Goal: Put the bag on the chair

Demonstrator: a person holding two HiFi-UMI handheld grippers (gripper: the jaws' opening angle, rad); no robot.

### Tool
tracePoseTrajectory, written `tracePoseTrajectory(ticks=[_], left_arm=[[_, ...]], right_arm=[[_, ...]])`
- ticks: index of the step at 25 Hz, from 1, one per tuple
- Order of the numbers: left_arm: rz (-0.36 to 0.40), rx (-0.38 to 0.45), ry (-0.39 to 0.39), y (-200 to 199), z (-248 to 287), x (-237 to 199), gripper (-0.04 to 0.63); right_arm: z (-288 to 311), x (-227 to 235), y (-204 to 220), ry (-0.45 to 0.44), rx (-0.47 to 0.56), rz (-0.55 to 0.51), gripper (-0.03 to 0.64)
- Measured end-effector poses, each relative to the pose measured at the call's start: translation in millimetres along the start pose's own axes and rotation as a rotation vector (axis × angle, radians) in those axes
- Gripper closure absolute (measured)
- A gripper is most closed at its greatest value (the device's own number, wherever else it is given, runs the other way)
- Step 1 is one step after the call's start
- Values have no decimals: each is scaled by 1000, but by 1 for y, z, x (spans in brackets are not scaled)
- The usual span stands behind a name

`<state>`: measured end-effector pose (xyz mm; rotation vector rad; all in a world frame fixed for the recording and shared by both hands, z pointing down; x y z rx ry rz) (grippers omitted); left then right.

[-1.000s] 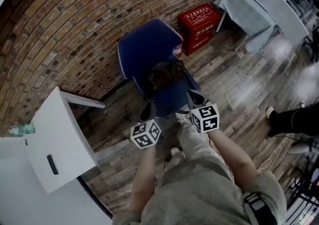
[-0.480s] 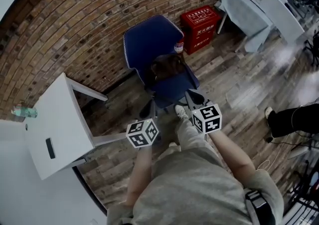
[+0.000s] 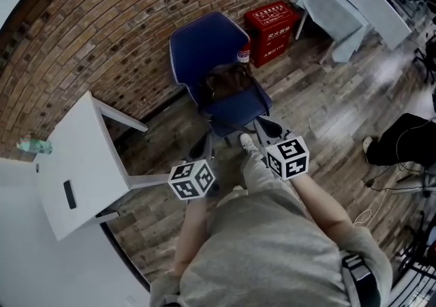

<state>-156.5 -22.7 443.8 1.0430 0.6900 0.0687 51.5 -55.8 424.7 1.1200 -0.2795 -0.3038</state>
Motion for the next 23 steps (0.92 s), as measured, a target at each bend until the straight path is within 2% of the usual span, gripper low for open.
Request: tracePoseTrajectory(ticks=[7, 23], left_arm=[[25, -34, 22, 1, 0, 7, 591], [25, -21, 63, -7, -4, 19, 591]], right_arm=[[-6, -8, -1, -2, 8, -4, 614], [-17, -16, -9, -24, 37, 15, 614]])
Point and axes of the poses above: the fingertips, and each gripper's own axes: z forward along the fingers, x to its right, y out of its underside, the point moved 7 cm from there along -z, backward along the fingers, and after that the axes turned 12 degrees about y, right-handed, at the moved point
